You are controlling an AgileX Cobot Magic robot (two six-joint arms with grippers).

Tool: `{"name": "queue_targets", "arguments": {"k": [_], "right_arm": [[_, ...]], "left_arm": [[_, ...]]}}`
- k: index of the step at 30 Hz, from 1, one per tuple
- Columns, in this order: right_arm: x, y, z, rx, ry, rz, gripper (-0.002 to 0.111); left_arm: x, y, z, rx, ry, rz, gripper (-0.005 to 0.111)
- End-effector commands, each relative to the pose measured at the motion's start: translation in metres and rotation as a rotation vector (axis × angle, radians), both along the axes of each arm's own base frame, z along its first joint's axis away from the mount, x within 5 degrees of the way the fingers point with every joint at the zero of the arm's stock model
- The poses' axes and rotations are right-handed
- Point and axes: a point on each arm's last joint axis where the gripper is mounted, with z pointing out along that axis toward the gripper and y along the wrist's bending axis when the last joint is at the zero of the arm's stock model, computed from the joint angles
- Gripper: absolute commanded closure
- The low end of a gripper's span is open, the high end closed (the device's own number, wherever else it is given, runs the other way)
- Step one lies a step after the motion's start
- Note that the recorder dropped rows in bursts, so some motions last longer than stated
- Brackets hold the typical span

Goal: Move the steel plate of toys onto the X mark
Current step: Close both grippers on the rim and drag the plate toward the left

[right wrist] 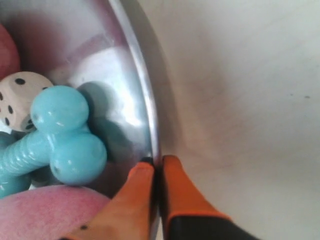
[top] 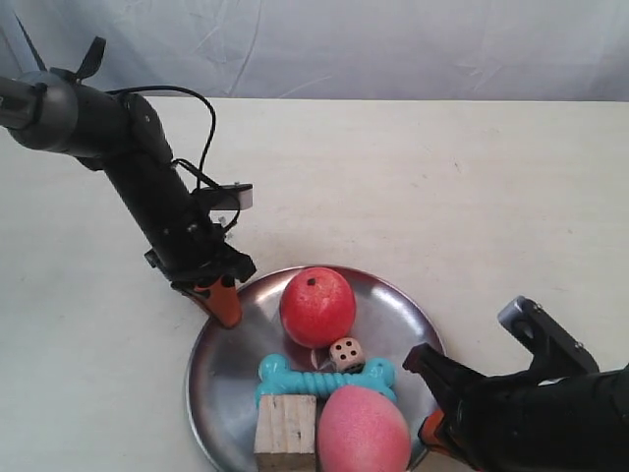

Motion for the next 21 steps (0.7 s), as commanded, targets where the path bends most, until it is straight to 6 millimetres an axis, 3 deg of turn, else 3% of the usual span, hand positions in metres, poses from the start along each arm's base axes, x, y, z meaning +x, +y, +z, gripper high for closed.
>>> {"name": "queue_targets", "arguments": {"k": [1,13,21], "right_arm": [[0.007,0.006,0.011,0.033,-0.045,0.014,0.109],[0.01,0.008,0.013,0.029,-0.063,0.021,0.109],[0.018,0.012,0.02,0.029,-0.107,0.032,0.109]], "left_arm": [[-0.012,-0.006,0.007,-0.002,0.05,-0.028,0.107],[-0.007,-0.006,0.031,-0.004,0.002,-0.045,0.107],[-0.006,-0.007,0.035,-0.003,0.008,-0.057,0.107]]}}
